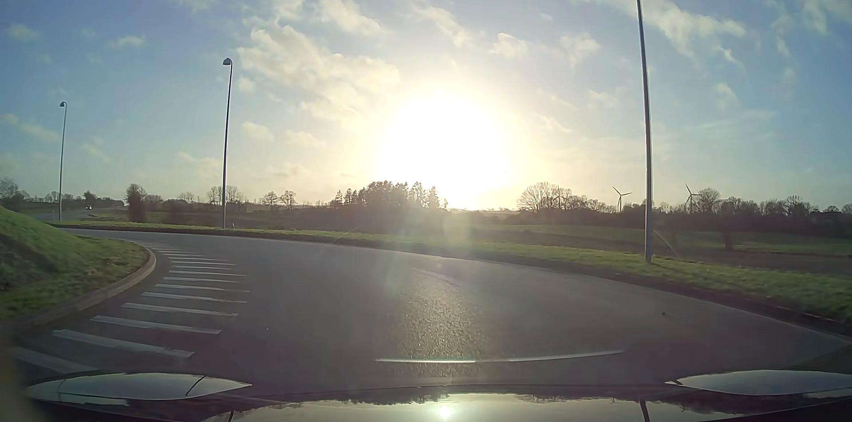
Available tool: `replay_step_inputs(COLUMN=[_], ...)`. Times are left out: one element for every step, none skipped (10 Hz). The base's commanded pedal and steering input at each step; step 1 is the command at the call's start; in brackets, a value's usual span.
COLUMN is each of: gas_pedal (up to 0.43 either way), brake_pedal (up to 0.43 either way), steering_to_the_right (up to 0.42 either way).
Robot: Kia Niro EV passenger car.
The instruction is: Follow the waypoints while adhering to traffic rules and regulations
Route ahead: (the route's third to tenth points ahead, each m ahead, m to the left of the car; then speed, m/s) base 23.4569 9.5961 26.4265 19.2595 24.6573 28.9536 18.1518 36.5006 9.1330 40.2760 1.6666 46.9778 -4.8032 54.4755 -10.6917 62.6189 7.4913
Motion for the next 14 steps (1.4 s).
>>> replay_step_inputs(gas_pedal=[0.13, 0.13, 0.13, 0.13, 0.13, 0.13, 0.13, 0.13, 0.13, 0.13, 0.13, 0.13, 0.13, 0.13], brake_pedal=[0.0, 0.0, 0.0, 0.0, 0.0, 0.0, 0.0, 0.0, 0.0, 0.0, 0.0, 0.0, 0.0, 0.0], steering_to_the_right=[-0.092, -0.107, -0.122, -0.137, -0.148, -0.163, -0.172, -0.181, -0.189, -0.194, -0.199, -0.204, -0.207, -0.208])
